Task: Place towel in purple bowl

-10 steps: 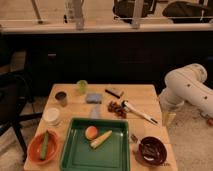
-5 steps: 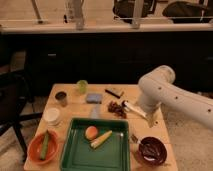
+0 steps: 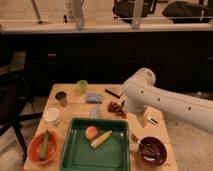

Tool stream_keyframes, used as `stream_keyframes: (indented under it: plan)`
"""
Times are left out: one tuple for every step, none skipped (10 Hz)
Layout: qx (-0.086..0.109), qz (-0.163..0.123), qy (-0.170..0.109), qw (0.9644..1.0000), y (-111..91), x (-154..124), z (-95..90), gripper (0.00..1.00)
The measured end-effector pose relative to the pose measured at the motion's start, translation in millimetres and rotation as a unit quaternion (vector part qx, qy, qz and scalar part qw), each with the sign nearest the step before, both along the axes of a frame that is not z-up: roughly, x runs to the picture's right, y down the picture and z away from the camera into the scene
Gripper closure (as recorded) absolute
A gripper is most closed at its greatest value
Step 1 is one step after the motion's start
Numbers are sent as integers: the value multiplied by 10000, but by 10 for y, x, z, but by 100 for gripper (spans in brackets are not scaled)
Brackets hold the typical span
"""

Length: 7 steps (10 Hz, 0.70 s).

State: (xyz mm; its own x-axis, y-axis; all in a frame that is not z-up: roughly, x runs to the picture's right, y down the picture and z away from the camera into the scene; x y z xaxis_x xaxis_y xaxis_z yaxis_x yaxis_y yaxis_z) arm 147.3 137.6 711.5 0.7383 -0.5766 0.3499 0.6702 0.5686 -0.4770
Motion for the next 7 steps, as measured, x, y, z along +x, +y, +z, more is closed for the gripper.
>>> stream_keyframes:
  plan:
    - [13, 0, -25, 10000, -8, -25, 6, 20]
    - [18, 18, -16, 10000, -1, -2, 1, 20]
    - [83, 33, -167, 9998, 7, -11, 23, 20]
    - [144, -10, -310, 9994, 2, 8, 45, 20]
    - [176, -132, -436, 9988, -59, -42, 95, 20]
    - [182, -341, -698, 9968, -164, -164, 202, 20]
    - [136, -582, -896, 9942, -220, -236, 266, 20]
